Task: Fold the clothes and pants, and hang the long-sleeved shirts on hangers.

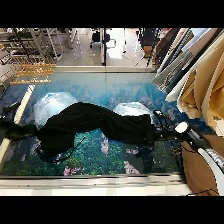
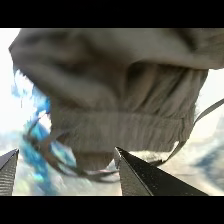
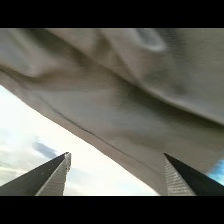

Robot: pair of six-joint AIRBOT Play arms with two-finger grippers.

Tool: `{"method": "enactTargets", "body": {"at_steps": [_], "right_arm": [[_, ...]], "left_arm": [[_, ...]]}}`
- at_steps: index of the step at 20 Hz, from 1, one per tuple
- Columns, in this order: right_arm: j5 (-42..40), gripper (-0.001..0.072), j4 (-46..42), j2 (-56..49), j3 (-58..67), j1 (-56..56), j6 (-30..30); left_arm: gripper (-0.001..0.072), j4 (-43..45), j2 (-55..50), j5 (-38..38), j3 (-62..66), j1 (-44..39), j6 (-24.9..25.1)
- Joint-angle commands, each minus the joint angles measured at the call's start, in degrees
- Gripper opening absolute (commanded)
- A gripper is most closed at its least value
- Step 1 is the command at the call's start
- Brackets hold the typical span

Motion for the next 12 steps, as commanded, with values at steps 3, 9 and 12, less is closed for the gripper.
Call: {"method": "enactTargets", "body": {"at_steps": [3,9,12], "right_arm": [[0.50,0.0648,10.84,-0.44,-0.87,0.00,0.70],[0.81,0.0647,10.54,-0.44,-0.87,0.00,0.79],[2.03,0.0645,9.55,-0.44,-0.87,0.00,0.79]], "left_arm": [[0.0628,-18.40,1.18,2.29,-15.45,5.97,9.33],[0.0421,-7.41,6.54,10.43,-17.22,-16.92,19.63],[0.0606,8.68,5.95,13.53,-17.33,-28.13,-0.31]]}}
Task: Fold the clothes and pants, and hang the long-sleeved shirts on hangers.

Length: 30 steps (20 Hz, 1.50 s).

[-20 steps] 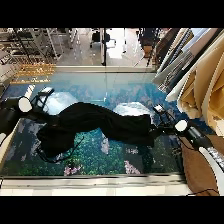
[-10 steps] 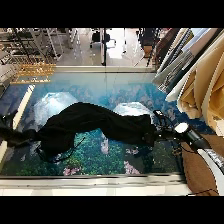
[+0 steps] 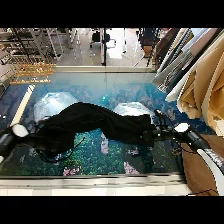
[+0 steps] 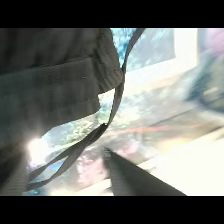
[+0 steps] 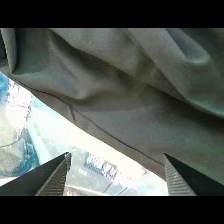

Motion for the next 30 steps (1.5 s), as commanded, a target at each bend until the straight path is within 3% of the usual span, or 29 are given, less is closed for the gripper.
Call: {"method": "enactTargets", "body": {"at_steps": [1,4,6,10,14,17,23,26,30], "right_arm": [[1.20,0.0645,-1.18,-0.02,-0.02,0.00,-0.02],[1.05,0.0645,-3.17,-0.02,-0.02,0.00,0.00],[1.16,0.0644,-3.54,-0.02,-0.02,0.00,-0.02],[0.92,0.0643,-3.65,-0.02,-0.02,0.00,-0.20],[1.40,0.0642,-4.50,-0.02,-0.02,0.00,-0.17],[2.86,0.0641,-6.80,-0.02,-0.04,0.00,-0.20],[1.51,0.0641,-9.18,-0.02,-0.04,0.00,-0.20],[1.49,0.0641,-9.18,-0.02,-0.04,0.00,-0.17],[1.86,0.0641,-9.20,-0.02,-0.04,0.00,-0.17]], "left_arm": [[0.0606,13.57,-0.02,4.42,-0.66,-11.89,-16.81],[0.0594,13.66,-1.44,11.78,-0.92,-15.02,-21.49],[0.0555,14.67,-1.84,12.55,-0.92,-16.02,-23.87],[0.0555,9.35,-2.01,12.66,-0.98,-15.80,-33.57],[0.0556,4.92,-1.95,20.41,-3.56,-15.63,-45.64],[0.0555,4.94,0.63,22.10,-7.32,-15.65,-48.94],[0.0555,3.39,12.66,37.35,-19.21,-15.37,-57.05],[0.0555,-1.88,9.90,46.10,-20.87,-15.43,-57.00],[0.0555,-7.23,3.74,49.05,-20.87,-16.52,-57.02]]}}
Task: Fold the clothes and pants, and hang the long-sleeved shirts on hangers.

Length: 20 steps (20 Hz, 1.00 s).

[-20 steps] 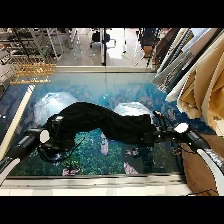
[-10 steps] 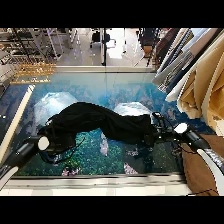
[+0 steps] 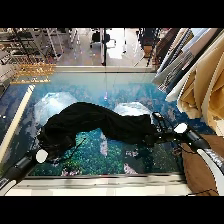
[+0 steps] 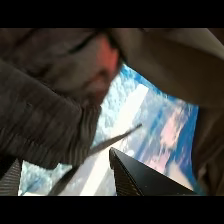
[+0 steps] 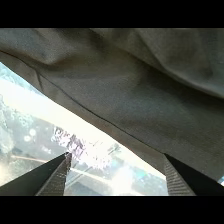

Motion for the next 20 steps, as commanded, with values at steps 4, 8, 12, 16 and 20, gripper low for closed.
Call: {"method": "enactTargets", "body": {"at_steps": [4,8,12,16,20], "right_arm": [[0.22,0.0637,-0.07,-0.02,-0.02,0.00,0.02],[-0.09,0.0659,-0.09,-0.02,-0.02,-0.02,1.86],[-5.03,0.0662,-0.37,-0.02,-0.02,-0.02,4.50],[-7.78,0.0646,0.76,-0.02,0.00,0.00,-4.44],[-8.11,0.0644,0.87,-0.02,0.00,0.00,-8.55]], "left_arm": [[0.0165,-11.06,-3.02,17.09,-0.66,-2.14,-0.59],[0.0011,-13.09,-2.91,23.39,-0.66,-1.68,-1.20],[0.0010,-4.52,1.64,23.85,-0.63,-0.13,-0.59],[0.0009,10.08,14.99,15.61,-0.63,6.12,-0.09],[0.0009,7.74,24.79,-5.73,2.10,16.61,11.06]]}}
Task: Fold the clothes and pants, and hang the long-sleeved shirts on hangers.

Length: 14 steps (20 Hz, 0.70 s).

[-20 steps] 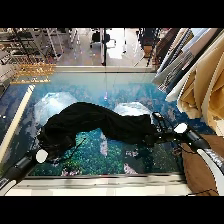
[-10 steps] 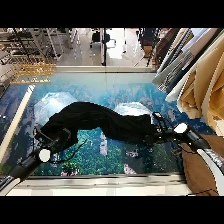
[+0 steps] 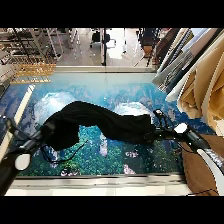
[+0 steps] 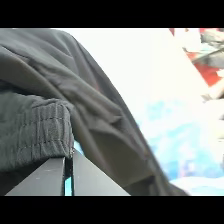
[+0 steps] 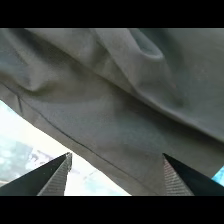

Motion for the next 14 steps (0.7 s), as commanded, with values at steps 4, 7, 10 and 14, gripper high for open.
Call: {"method": "enactTargets", "body": {"at_steps": [4,7,10,14], "right_arm": [[-1.90,0.0643,0.66,-0.02,0.00,0.00,-3.63],[0.02,0.0644,0.79,-0.02,0.00,0.00,-3.56],[1.09,0.0644,0.81,-1.09,0.00,-0.02,-0.48],[-2.29,0.0643,0.17,-4.92,0.00,-0.02,14.95]], "left_arm": [[0.0009,-23.45,4.15,-37.42,11.39,19.34,37.40],[0.0009,-39.23,-2.27,-49.05,18.47,29.90,50.62],[0.0010,-42.42,-11.76,-61.83,26.01,38.36,54.51],[0.0010,-42.51,-22.32,-66.88,31.93,41.99,54.51]]}}
